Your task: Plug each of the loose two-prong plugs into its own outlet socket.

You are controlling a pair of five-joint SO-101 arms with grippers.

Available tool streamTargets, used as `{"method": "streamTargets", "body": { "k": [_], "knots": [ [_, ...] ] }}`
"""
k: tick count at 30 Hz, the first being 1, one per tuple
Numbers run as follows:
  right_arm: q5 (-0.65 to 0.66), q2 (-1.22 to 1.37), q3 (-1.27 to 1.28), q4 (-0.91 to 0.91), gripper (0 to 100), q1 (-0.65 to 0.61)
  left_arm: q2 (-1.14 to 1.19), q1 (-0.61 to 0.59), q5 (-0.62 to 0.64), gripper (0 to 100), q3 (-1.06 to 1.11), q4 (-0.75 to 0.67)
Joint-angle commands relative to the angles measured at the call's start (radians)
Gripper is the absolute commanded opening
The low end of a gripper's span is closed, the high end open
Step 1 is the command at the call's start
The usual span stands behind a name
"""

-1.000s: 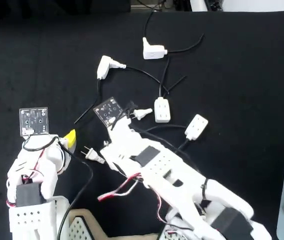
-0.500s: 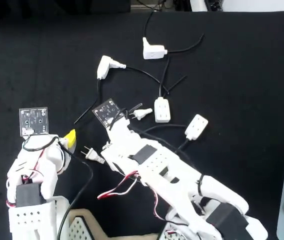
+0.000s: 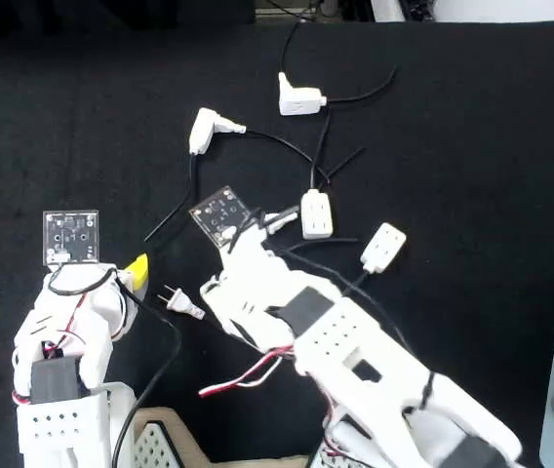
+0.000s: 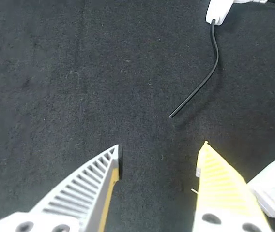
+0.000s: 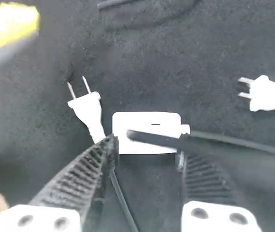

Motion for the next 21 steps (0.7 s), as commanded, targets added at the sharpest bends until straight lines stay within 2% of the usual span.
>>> {"method": "streamTargets", "body": {
  "k": [1, 3, 6, 9, 11, 14, 21],
  "knots": [
    [-0.002, -0.088, -0.061, 0.057, 15.6, 0.009, 0.005, 0.005, -0.058, 26, -0.008, -0.015],
    [-0.002, -0.127, -0.058, 0.087, 13.3, 0.015, 0.005, 0.039, -0.100, 26, -0.005, -0.005],
    [-0.002, -0.171, -0.058, 0.149, 10.6, 0.054, 0.002, 0.145, -0.163, 26, -0.018, 0.094],
    [-0.002, -0.194, -0.058, 0.176, 10.2, 0.155, 0.006, 0.252, -0.187, 27, -0.056, 0.187],
    [-0.002, -0.199, -0.056, 0.198, 10.3, 0.236, 0.006, 0.298, -0.186, 32, -0.067, 0.227],
    [0.005, -0.200, -0.056, 0.232, 10.3, 0.310, 0.006, 0.328, -0.189, 35, -0.054, 0.230],
    [0.006, -0.202, -0.058, 0.245, 10.3, 0.376, 0.020, 0.429, -0.224, 35, -0.048, 0.186]
  ]
}}
